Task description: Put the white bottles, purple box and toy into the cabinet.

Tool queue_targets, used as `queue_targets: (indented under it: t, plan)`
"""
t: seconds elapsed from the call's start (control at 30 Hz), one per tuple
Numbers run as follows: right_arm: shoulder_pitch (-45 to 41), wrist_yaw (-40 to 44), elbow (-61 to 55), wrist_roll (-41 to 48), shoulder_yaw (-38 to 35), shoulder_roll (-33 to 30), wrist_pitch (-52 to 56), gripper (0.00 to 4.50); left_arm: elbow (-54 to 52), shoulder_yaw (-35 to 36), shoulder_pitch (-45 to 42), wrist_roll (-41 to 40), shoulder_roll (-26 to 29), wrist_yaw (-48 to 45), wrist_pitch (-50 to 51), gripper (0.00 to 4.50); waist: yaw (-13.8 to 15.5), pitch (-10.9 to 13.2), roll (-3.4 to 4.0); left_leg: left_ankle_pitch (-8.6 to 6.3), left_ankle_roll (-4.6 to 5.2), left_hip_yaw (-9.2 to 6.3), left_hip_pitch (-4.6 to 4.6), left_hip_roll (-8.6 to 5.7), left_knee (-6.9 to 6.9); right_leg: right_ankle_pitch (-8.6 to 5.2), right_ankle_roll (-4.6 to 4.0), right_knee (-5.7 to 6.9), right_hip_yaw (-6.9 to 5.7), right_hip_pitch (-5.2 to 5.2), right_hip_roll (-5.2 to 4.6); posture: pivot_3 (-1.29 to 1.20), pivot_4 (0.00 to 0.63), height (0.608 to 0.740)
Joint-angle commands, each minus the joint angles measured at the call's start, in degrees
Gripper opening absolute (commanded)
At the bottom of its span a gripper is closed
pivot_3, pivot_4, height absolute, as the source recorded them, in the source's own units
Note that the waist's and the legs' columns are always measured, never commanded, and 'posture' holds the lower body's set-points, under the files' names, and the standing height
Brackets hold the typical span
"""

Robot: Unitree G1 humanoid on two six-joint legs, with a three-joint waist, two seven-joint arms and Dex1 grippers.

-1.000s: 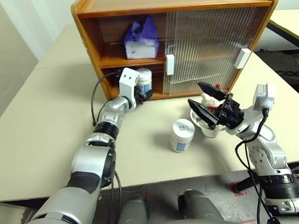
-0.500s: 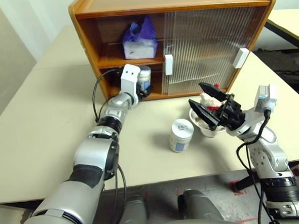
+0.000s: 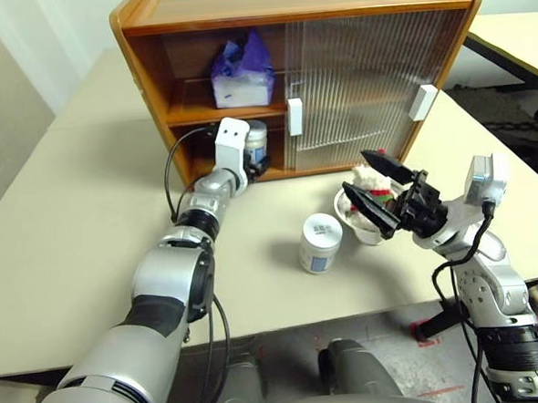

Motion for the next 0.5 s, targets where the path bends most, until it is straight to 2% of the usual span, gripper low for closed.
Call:
queue_targets:
  t: [0.03,0.5]
  plan:
    - [0.7,-0.4,-1.2,0.9,-0.8,-0.6,0.4,4.50,0.7,0.4,-1.1,1.0,-0.1,-0.2,-0.3,3.12,0.0,0.0,0.00,0.00,0.00,0.00,0.00,0.00,0.00,0.00,0.00,0.00,0.00,0.00,0.00,-0.07,0.000,0.740]
    - [-0.9,-0.4,-0.8,0.3,0.8,-0.9,0.6,4.50,0.6,1.5,2.2,1.4,0.9,1.1,-9.8,3.12,0.2,0.0,0.00,0.00,0.00,0.01,0.00,0.02,0.02,0.03,-0.01,0.01,0.01,0.00,-0.01,-0.06,0.000,0.740]
